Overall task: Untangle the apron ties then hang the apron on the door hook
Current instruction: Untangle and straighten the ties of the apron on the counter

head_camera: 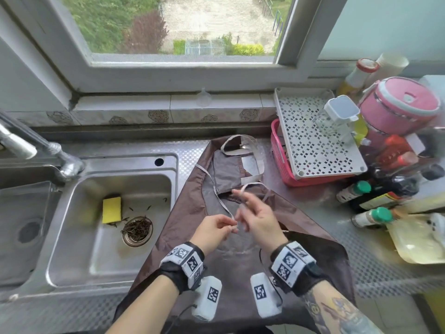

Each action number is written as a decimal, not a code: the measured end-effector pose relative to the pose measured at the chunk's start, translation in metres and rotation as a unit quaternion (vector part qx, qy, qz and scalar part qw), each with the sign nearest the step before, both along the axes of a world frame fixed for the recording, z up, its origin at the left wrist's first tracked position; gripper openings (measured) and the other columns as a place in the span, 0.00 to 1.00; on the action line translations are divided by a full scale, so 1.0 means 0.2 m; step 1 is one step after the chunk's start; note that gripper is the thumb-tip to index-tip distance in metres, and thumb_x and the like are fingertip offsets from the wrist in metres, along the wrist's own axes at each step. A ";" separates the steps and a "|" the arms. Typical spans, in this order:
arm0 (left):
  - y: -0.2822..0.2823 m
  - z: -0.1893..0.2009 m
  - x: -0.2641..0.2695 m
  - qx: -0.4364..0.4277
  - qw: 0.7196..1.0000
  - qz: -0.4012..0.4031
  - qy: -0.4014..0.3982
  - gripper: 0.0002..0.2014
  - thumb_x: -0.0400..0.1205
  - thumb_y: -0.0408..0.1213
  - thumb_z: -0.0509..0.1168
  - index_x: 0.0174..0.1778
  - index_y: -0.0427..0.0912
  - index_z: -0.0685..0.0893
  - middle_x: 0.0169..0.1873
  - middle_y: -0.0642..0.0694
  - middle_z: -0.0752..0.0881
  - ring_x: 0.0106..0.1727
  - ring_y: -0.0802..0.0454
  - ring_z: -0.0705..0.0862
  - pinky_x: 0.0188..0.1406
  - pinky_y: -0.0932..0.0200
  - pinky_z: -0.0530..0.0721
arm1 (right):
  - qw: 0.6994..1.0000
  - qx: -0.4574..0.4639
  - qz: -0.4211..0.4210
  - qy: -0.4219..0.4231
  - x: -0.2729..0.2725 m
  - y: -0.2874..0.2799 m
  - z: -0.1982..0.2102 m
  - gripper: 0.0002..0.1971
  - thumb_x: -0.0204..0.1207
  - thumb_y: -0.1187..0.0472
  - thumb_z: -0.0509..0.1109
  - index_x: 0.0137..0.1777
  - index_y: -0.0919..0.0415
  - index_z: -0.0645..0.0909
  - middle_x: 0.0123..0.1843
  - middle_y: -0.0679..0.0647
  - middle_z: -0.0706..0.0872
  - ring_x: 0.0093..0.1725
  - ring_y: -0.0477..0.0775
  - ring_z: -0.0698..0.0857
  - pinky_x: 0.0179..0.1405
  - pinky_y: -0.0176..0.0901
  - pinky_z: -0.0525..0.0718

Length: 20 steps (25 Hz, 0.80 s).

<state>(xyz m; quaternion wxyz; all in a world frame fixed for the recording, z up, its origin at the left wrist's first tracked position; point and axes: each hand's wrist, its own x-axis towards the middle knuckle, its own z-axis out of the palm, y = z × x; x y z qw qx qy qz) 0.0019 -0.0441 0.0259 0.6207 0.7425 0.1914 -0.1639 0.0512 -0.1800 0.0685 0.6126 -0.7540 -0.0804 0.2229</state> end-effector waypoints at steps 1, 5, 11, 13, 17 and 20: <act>-0.01 0.02 0.00 -0.014 1.000 -0.023 -0.007 0.10 0.74 0.22 0.67 0.37 0.43 0.85 0.17 0.60 0.85 0.21 0.70 0.77 0.27 0.69 0.76 | 0.993 -0.080 0.071 -0.053 -0.02 0.02 -0.02 0.19 0.78 0.71 0.60 0.64 0.54 0.82 0.43 0.51 0.86 0.37 0.42 0.84 0.41 0.35 0.82; 0.04 0.01 -0.03 0.018 0.995 -0.081 -0.051 0.12 0.64 0.22 0.64 0.35 0.42 0.87 0.31 0.52 0.89 0.34 0.65 0.84 0.41 0.65 0.83 | 0.947 -0.250 0.194 -0.055 -0.08 0.04 -0.06 0.21 0.72 0.64 0.62 0.65 0.52 0.79 0.62 0.55 0.87 0.61 0.55 0.83 0.62 0.44 0.78; 0.08 0.02 -0.04 0.178 0.976 -0.020 -0.126 0.12 0.69 0.25 0.63 0.33 0.48 0.73 0.32 0.49 0.87 0.35 0.55 0.84 0.40 0.60 0.80 | 0.903 -0.355 0.235 -0.059 -0.14 -0.04 -0.13 0.11 0.77 0.54 0.60 0.39 0.58 0.79 0.44 0.62 0.89 0.51 0.66 0.84 0.45 0.50 0.75; 0.09 0.01 -0.03 0.235 0.954 -0.059 -0.176 0.08 0.69 0.25 0.63 0.33 0.44 0.78 0.33 0.48 0.82 0.36 0.52 0.79 0.42 0.55 0.79 | 0.901 -0.355 0.244 -0.053 -0.14 -0.06 -0.15 0.17 0.77 0.49 0.61 0.30 0.58 0.75 0.34 0.58 0.85 0.43 0.62 0.83 0.40 0.49 0.73; 0.08 -0.05 -0.04 0.316 0.922 -0.090 -0.206 0.05 0.70 0.31 0.71 0.37 0.45 0.89 0.37 0.52 0.74 0.43 0.49 0.78 0.46 0.58 0.77 | 0.940 -0.278 0.196 -0.014 -0.10 -0.07 -0.15 0.20 0.77 0.46 0.63 0.29 0.55 0.83 0.23 0.51 0.81 0.26 0.42 0.78 0.32 0.41 0.74; 0.02 -0.01 -0.07 0.210 0.959 -0.103 -0.158 0.09 0.73 0.35 0.66 0.43 0.43 0.91 0.40 0.54 0.79 0.48 0.55 0.79 0.50 0.72 0.73 | 0.971 -0.187 0.140 0.043 -0.08 -0.08 -0.17 0.19 0.78 0.49 0.63 0.26 0.51 0.81 0.16 0.45 0.76 0.20 0.40 0.72 0.28 0.40 0.70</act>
